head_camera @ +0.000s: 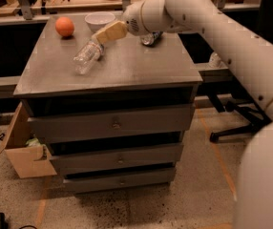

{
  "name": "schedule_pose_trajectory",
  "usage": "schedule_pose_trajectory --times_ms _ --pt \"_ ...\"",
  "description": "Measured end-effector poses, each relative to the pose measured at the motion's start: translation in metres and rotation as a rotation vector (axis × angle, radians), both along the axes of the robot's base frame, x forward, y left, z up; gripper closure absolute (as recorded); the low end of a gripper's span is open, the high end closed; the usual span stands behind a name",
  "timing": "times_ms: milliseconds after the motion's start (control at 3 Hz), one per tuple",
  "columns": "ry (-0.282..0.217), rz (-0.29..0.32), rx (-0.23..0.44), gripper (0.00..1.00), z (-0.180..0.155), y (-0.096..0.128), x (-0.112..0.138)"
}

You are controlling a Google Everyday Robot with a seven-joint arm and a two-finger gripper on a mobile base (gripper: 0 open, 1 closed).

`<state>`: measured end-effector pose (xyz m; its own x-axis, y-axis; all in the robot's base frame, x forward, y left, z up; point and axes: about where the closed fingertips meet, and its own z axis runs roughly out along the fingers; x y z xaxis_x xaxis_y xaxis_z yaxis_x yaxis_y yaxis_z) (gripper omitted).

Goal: Pick orange

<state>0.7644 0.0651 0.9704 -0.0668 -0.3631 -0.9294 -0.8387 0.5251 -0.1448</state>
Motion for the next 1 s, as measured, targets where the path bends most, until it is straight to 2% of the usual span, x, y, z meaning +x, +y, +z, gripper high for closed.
schedule_pose_trajectory --times_ms 333,667,1000 --pt "0.027 0.059 0.075 0.0 -0.024 0.051 0.037" --pt "0.037 0.103 0.118 0.0 -0.039 0.089 0.065" --pt "0.037 0.132 0.15 0.0 -0.037 0.122 0.082"
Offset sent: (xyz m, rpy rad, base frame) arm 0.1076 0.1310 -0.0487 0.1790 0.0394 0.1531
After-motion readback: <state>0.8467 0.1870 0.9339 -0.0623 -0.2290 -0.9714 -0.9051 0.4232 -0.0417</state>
